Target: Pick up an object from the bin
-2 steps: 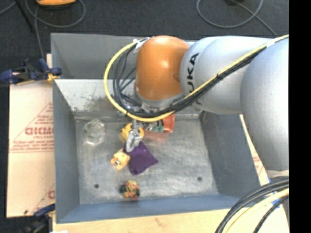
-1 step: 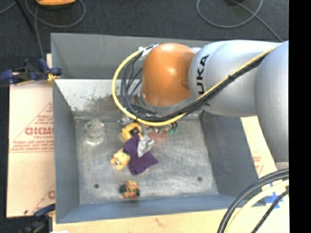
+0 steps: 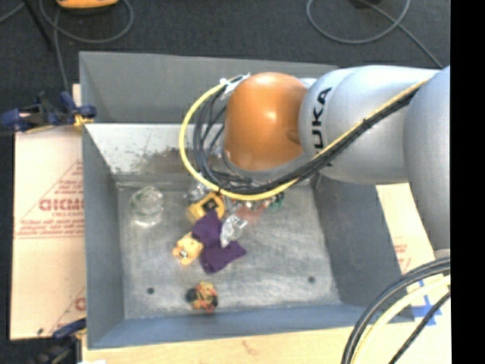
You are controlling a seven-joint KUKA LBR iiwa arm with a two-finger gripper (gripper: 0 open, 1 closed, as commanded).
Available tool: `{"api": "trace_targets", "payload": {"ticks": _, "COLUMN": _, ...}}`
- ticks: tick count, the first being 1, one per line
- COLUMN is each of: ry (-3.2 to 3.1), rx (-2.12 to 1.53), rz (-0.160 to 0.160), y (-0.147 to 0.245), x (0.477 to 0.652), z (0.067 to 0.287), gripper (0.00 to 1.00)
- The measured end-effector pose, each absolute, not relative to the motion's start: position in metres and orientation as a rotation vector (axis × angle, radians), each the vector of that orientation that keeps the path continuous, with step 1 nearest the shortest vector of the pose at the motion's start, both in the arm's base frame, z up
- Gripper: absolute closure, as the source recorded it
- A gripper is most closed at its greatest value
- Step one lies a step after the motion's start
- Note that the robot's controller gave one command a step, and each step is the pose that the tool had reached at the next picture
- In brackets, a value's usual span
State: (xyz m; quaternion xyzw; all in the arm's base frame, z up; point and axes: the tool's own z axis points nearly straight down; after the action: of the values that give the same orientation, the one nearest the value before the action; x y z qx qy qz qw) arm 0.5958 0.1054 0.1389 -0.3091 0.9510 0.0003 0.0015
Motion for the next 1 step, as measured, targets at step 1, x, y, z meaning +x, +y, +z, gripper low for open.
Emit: {"api": "trace_targets", "payload": {"ticks": 1, "ry": 2.913, "rx": -1.164, "rz": -0.002, "y": 0.1138, "x": 0.5986, "z": 0.1072, "gripper": 0.0}}
